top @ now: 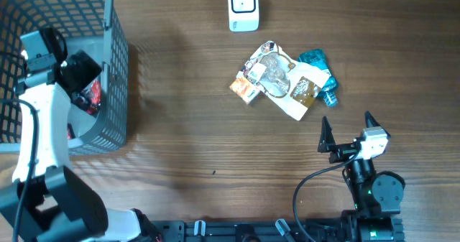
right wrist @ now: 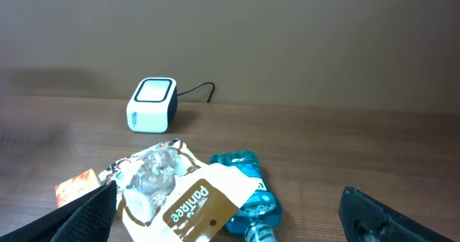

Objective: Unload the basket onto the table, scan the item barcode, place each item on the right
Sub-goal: 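Reach the left gripper into the basket and grasp the red-black packet, then carry the red-black packet to the scanner and drop it near the pile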

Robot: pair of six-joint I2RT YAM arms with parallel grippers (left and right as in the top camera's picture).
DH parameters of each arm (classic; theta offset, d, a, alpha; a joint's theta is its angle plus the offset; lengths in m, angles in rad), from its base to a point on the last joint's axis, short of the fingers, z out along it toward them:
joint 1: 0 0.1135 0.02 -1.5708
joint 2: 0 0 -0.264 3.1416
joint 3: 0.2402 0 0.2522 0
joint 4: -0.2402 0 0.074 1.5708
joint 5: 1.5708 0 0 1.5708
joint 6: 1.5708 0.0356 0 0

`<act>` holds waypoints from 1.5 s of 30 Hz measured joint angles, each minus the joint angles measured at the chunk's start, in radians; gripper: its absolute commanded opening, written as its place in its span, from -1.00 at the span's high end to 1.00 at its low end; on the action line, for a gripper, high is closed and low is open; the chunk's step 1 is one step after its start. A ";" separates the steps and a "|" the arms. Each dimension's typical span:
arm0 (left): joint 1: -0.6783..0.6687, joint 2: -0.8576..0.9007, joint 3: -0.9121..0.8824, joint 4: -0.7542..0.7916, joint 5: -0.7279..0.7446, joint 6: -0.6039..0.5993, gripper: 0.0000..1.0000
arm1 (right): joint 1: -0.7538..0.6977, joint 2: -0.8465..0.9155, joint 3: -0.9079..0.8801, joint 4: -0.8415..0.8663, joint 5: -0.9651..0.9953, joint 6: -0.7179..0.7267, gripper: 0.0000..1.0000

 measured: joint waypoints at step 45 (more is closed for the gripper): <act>0.075 0.027 0.053 0.221 0.280 0.495 0.84 | 0.000 0.000 0.000 0.000 0.000 0.000 -1.00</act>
